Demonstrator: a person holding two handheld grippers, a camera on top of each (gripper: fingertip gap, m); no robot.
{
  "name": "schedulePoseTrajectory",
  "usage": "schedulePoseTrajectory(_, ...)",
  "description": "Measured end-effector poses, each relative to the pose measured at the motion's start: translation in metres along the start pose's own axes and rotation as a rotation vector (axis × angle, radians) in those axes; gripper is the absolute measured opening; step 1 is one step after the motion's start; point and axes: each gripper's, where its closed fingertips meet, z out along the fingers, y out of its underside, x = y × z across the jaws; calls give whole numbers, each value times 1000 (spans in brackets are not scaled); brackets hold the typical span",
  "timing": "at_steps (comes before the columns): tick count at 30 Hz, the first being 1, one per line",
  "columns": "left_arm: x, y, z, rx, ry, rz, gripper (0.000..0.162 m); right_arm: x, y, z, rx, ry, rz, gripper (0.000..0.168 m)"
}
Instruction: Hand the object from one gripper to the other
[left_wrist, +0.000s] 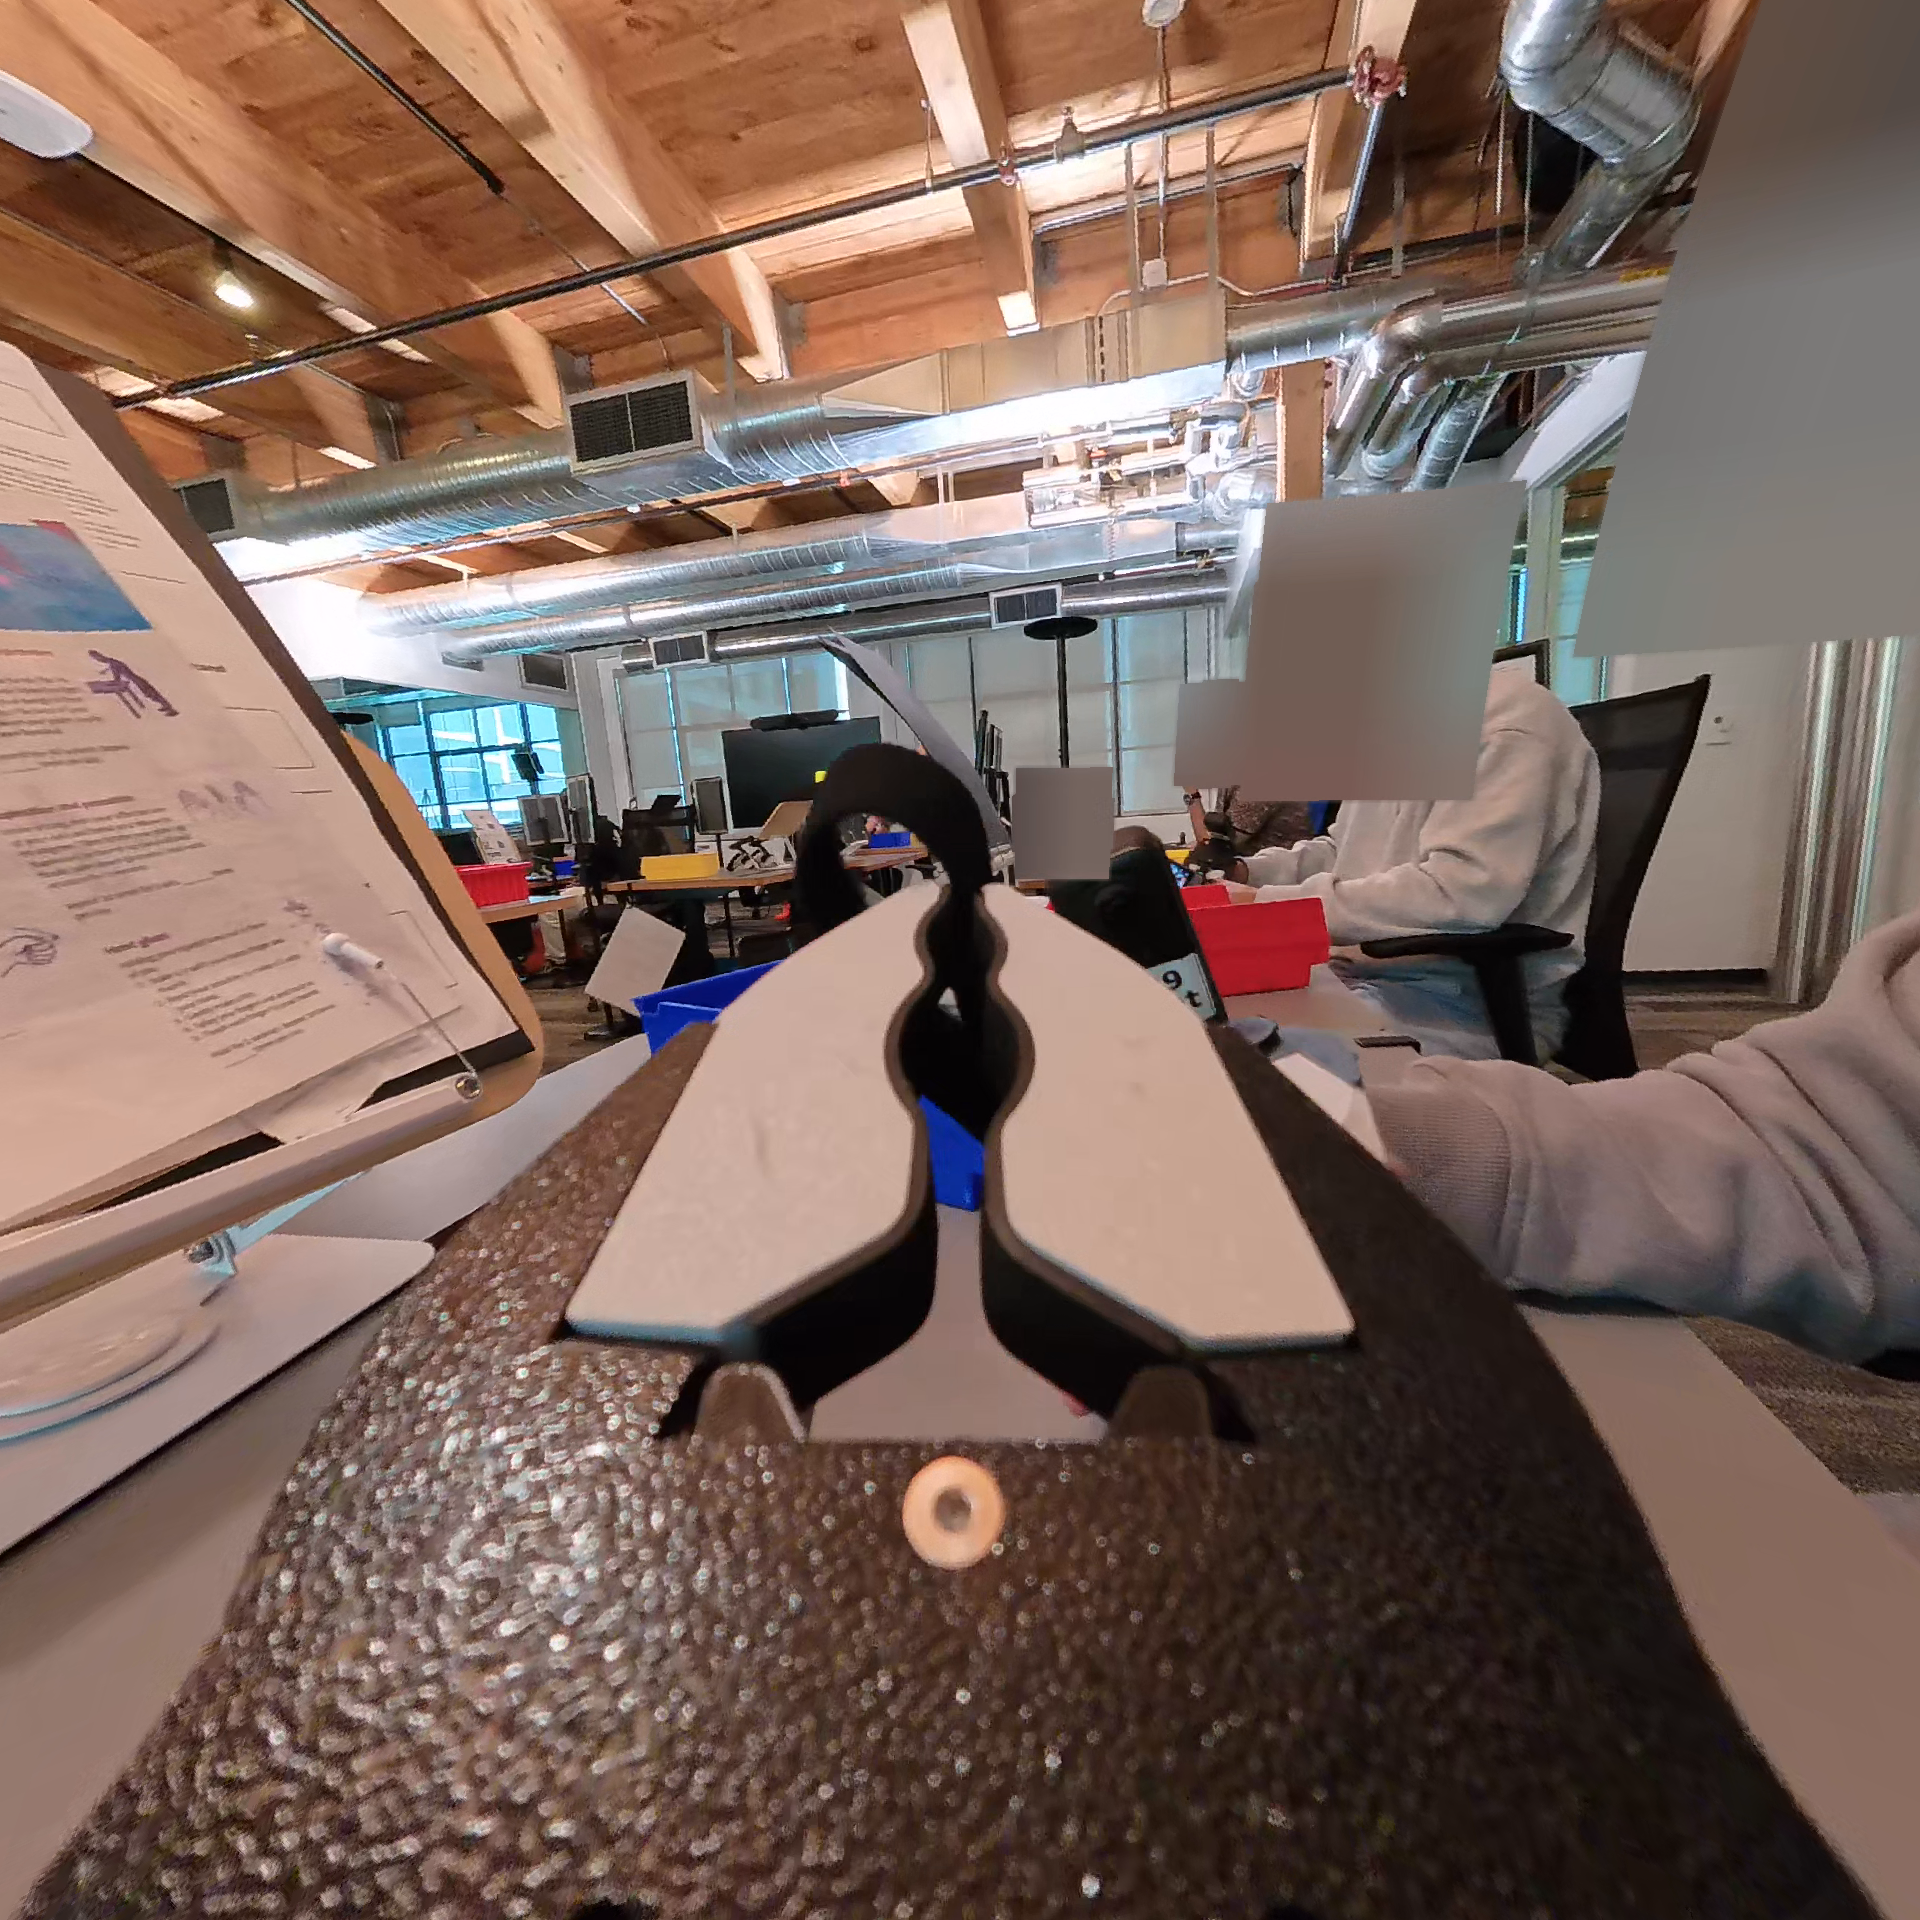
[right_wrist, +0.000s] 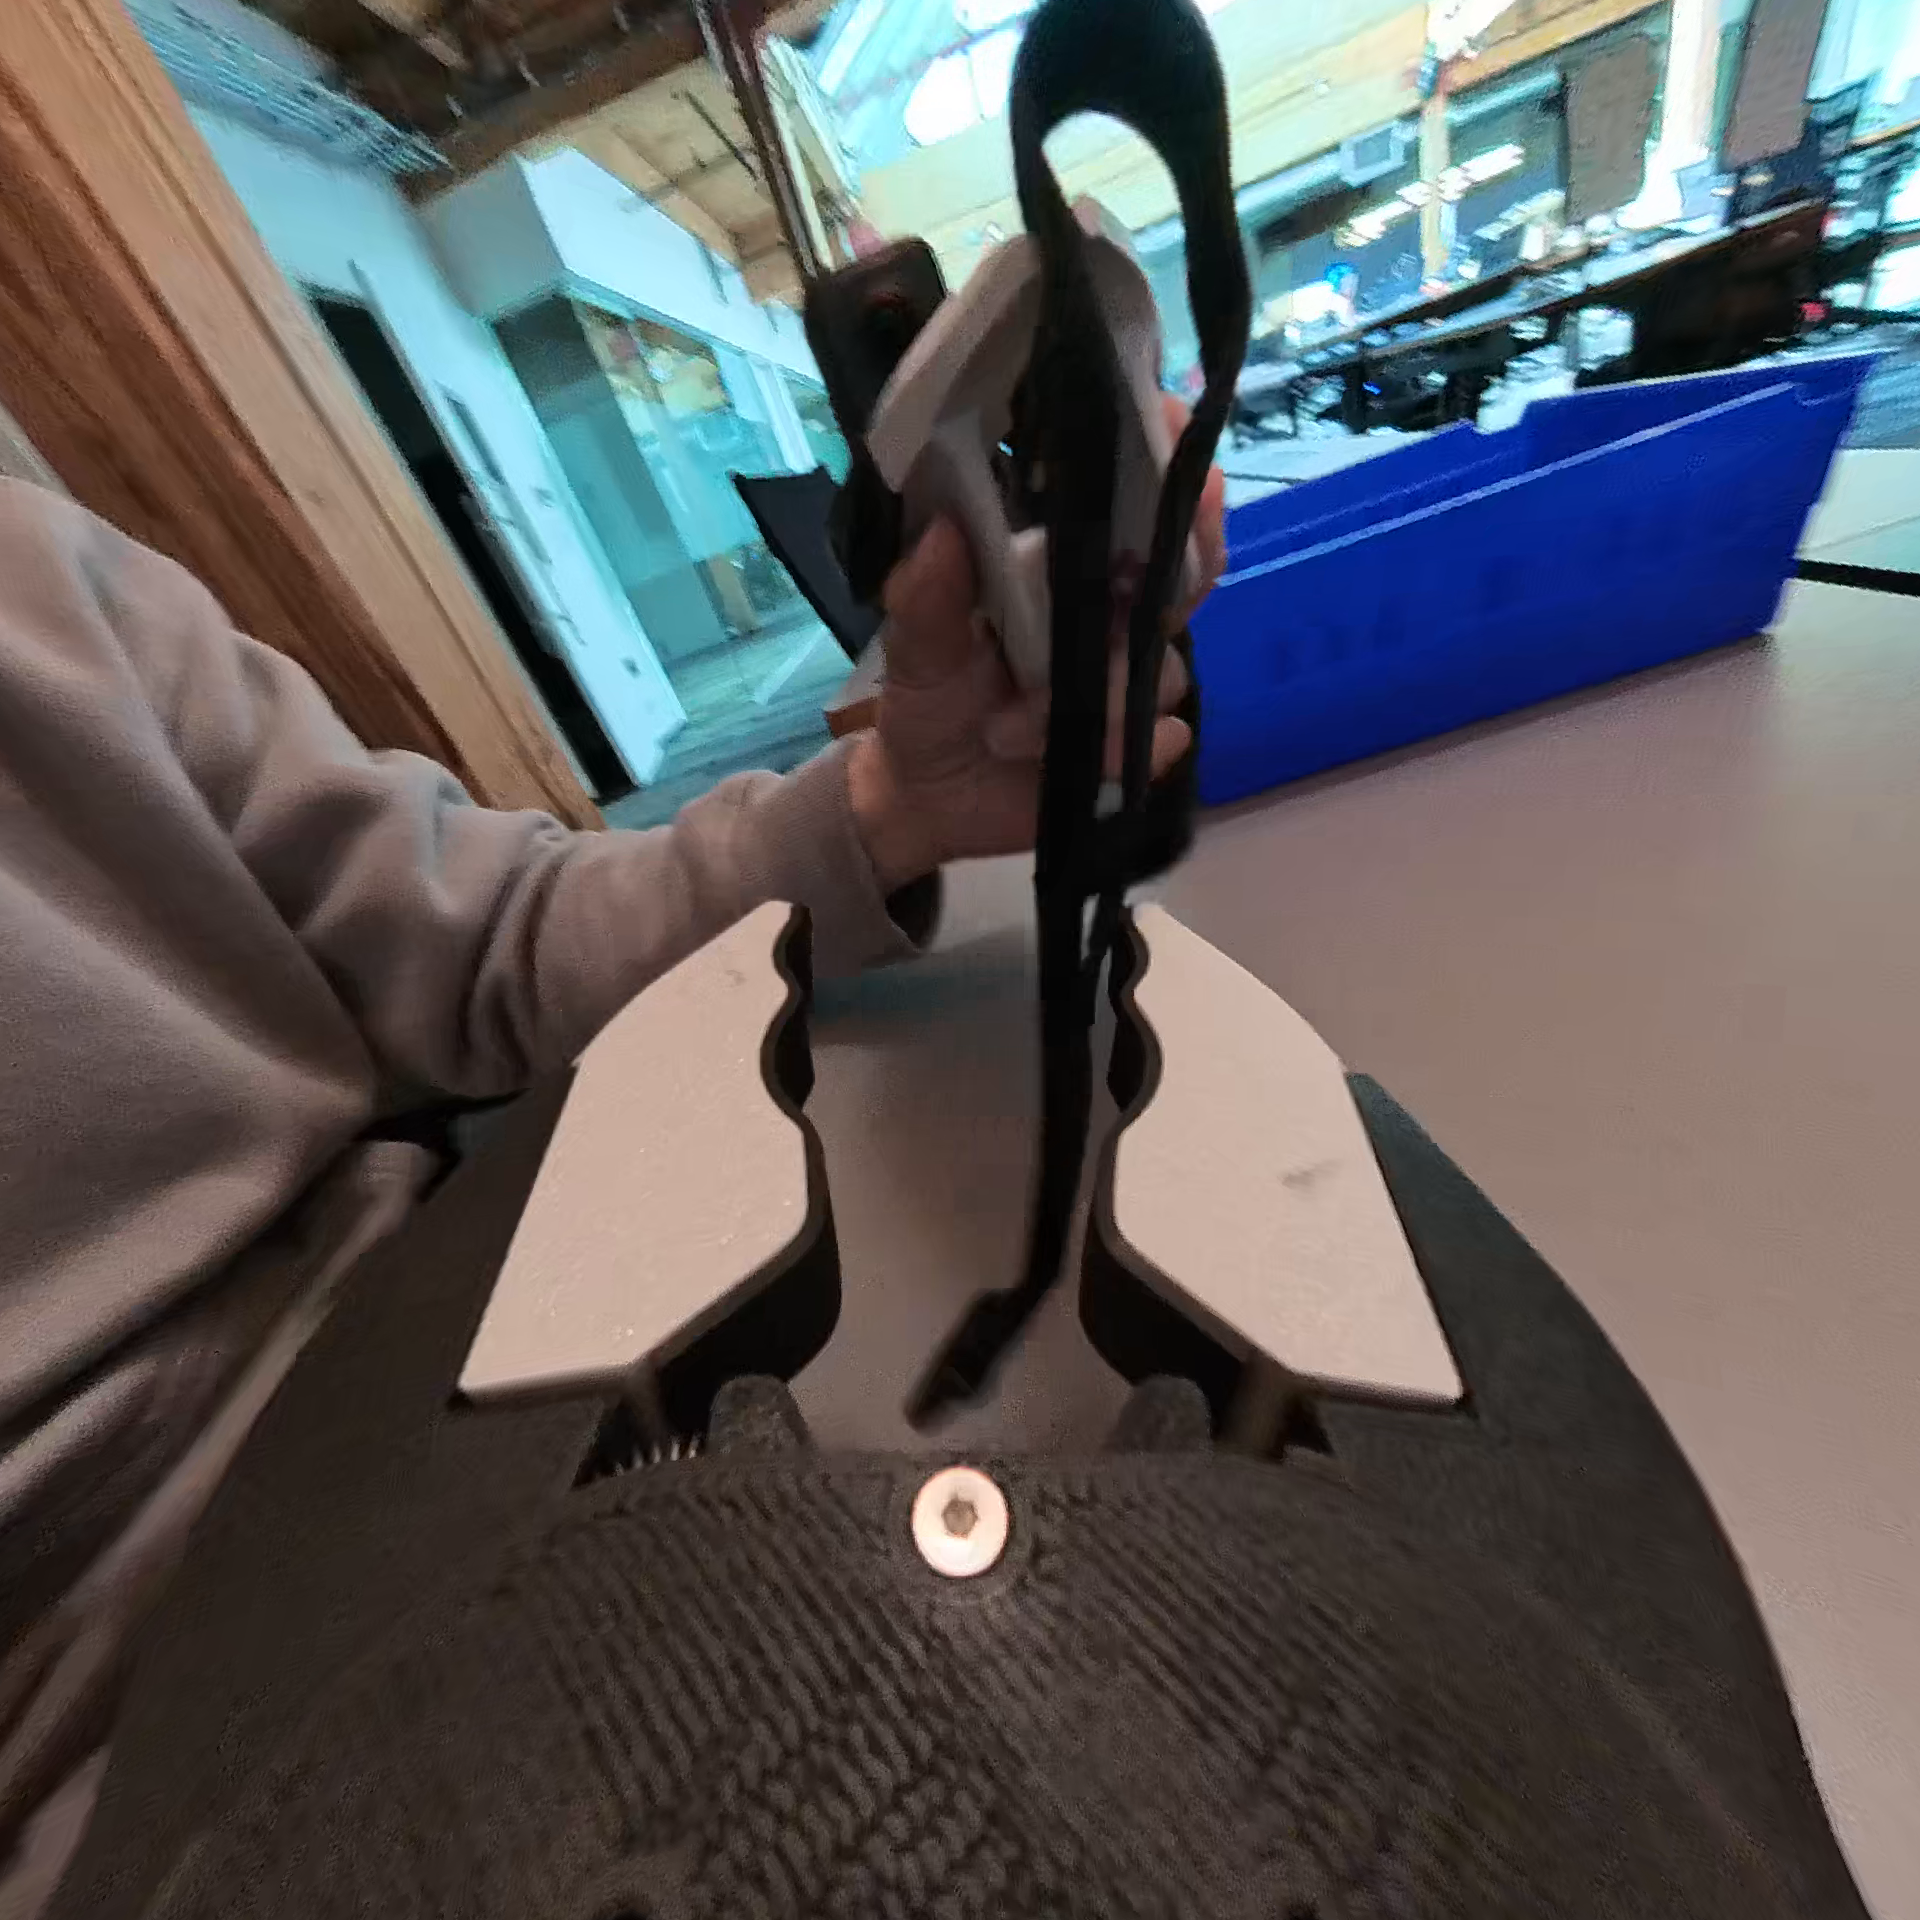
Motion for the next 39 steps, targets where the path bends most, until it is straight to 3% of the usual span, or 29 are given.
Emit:
schedulePoseTrajectory(1, 1, 0, 0, 1, 5, -4, 1, 7, 5, 0, -30, 50, -32, 53)
schedulePoseTrajectory(4, 3, 3, 2, -12, 10, 6, 1, 14, 14, -1, -93, 103, -111, 22)
schedulePoseTrajectory(9, -2, 3, 1, -28, -24, 38, 1, 31, 6, -7, -68, 252, -215, 41)
schedulePoseTrajectory(11, -8, 2, -1, -27, -57, 49, 1, 36, -1, -12, -47, 304, -248, 35)
schedulePoseTrajectory(14, -11, -1, -4, -12, -72, 40, 1, 43, -5, -18, -45, 359, -295, 5)
schedulePoseTrajectory(18, -12, 0, -4, -21, -78, 48, 2, 52, -8, -23, -65, 443, -388, 5)
schedulePoseTrajectory(22, -5, 0, -3, -16, -26, 19, 3, 64, -30, -42, -74, 701, -727, 5)
schedulePoseTrajectory(23, -6, 2, -3, -26, -35, 11, 8, 66, -39, -50, -74, 789, -832, 5)
schedulePoseTrajectory(25, -23, 7, -4, -71, -162, 24, 37, 69, -52, -68, -130, 949, -1012, 5)
schedulePoseTrajectory(28, -58, 17, -16, -190, -424, 157, 69, 81, -57, -96, -330, 1169, -1181, 5)
schedulePoseTrajectory(31, -67, 25, -19, -363, -562, 488, 77, 90, -53, -110, -463, 1264, -1220, 5)
schedulePoseTrajectory(33, -49, 41, -5, -454, -467, 639, 72, 93, -48, -108, -505, 1250, -1227, 5)
schedulePoseTrajectory(36, -26, 79, 14, -608, -347, 699, 70, 91, -41, -95, -564, 1202, -1310, 5)
schedulePoseTrajectory(39, -10, 102, 25, -691, -303, 815, 55, 87, -29, -75, -631, 1134, -1400, 5)
